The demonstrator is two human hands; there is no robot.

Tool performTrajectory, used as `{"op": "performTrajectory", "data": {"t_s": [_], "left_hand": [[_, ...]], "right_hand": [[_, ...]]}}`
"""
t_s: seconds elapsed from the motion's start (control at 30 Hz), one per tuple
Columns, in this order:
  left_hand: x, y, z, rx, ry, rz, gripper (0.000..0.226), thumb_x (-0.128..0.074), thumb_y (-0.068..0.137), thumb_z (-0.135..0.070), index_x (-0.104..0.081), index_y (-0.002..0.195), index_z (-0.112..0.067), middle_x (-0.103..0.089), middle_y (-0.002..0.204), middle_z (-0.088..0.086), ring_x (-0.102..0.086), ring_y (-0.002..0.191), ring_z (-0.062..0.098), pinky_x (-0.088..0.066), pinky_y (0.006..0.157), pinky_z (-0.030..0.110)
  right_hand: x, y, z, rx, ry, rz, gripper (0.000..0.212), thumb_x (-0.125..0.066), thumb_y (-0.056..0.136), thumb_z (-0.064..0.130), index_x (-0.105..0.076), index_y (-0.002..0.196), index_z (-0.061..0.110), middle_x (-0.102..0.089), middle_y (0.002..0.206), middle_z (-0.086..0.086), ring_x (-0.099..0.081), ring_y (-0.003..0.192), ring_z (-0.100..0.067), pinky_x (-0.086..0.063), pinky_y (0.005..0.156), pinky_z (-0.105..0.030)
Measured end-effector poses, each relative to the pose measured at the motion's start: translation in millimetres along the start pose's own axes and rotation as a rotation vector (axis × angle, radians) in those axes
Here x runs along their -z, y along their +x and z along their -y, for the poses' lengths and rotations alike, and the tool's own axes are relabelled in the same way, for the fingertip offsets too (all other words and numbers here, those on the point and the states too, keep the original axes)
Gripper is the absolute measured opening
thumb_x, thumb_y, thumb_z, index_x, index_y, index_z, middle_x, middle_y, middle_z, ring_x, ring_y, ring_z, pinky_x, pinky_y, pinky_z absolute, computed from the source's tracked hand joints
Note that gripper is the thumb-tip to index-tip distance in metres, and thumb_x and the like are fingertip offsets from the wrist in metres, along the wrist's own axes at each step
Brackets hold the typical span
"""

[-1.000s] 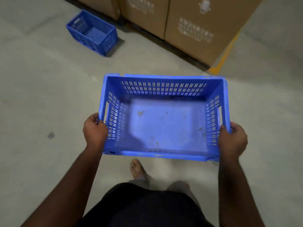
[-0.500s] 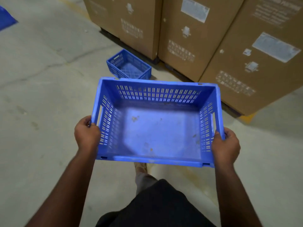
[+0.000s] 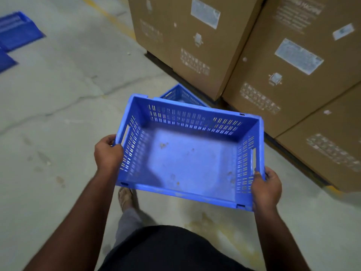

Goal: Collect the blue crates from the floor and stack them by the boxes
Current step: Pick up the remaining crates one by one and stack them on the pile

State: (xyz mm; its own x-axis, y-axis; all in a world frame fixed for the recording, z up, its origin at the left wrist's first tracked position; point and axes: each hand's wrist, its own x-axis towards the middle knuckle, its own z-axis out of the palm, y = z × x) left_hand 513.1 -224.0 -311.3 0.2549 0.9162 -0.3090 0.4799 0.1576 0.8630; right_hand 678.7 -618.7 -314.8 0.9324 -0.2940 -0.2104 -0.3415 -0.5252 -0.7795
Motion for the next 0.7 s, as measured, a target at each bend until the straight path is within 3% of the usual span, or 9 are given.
{"op": "performTrajectory", "data": {"t_s": [0.17, 0.23, 0.33, 0.53, 0.7], "left_hand": [[-8.7, 160.5, -49.7, -0.036, 0.052, 0.164, 0.029, -0.074, 0.063, -0.022, -0.070, 0.090, -0.033, -0.076, 0.091, -0.003, -0.075, 0.084, 0.025, -0.061, 0.084, 0.050], [-20.2, 211.2, -81.8, -0.059, 0.074, 0.224, 0.027, -0.074, 0.062, -0.023, -0.068, 0.085, -0.035, -0.075, 0.089, -0.006, -0.075, 0.084, 0.024, -0.061, 0.085, 0.049], [-54.9, 270.3, -132.2, -0.105, 0.089, 0.308, 0.032, -0.074, 0.061, -0.021, -0.068, 0.092, -0.028, -0.073, 0.089, -0.004, -0.074, 0.085, 0.024, -0.061, 0.085, 0.047], [-169.1, 383.5, -192.4, -0.191, 0.088, 0.521, 0.039, -0.072, 0.073, 0.000, -0.069, 0.109, -0.017, -0.071, 0.096, 0.007, -0.066, 0.079, 0.023, -0.059, 0.083, 0.044], [-302.2, 502.4, -187.4, -0.131, 0.158, 0.549, 0.057, -0.057, 0.066, -0.004, -0.070, 0.119, -0.024, -0.074, 0.109, 0.010, -0.074, 0.087, 0.032, -0.062, 0.082, 0.050]], "right_hand": [[-109.9, -21.1, 65.7, -0.056, 0.050, -0.119, 0.031, -0.061, 0.088, 0.029, -0.068, 0.117, 0.019, -0.074, 0.103, -0.004, -0.070, 0.093, -0.030, -0.056, 0.091, -0.047], [-144.8, -25.7, 91.2, -0.090, 0.057, -0.166, 0.034, -0.059, 0.086, 0.031, -0.069, 0.117, 0.018, -0.075, 0.103, -0.005, -0.070, 0.094, -0.029, -0.056, 0.090, -0.047], [-184.2, -19.5, 125.2, -0.155, 0.029, -0.225, 0.033, -0.056, 0.087, 0.030, -0.068, 0.115, 0.016, -0.075, 0.103, -0.006, -0.069, 0.096, -0.031, -0.054, 0.088, -0.044], [-272.1, 42.3, 168.3, -0.234, 0.070, -0.369, 0.030, -0.058, 0.096, 0.017, -0.063, 0.125, 0.012, -0.068, 0.121, -0.013, -0.063, 0.112, -0.033, -0.045, 0.094, -0.039], [-381.7, 152.4, 173.9, -0.312, 0.144, -0.420, 0.027, -0.059, 0.094, 0.015, -0.062, 0.121, 0.009, -0.067, 0.114, -0.016, -0.063, 0.106, -0.035, -0.041, 0.087, -0.033]]}}
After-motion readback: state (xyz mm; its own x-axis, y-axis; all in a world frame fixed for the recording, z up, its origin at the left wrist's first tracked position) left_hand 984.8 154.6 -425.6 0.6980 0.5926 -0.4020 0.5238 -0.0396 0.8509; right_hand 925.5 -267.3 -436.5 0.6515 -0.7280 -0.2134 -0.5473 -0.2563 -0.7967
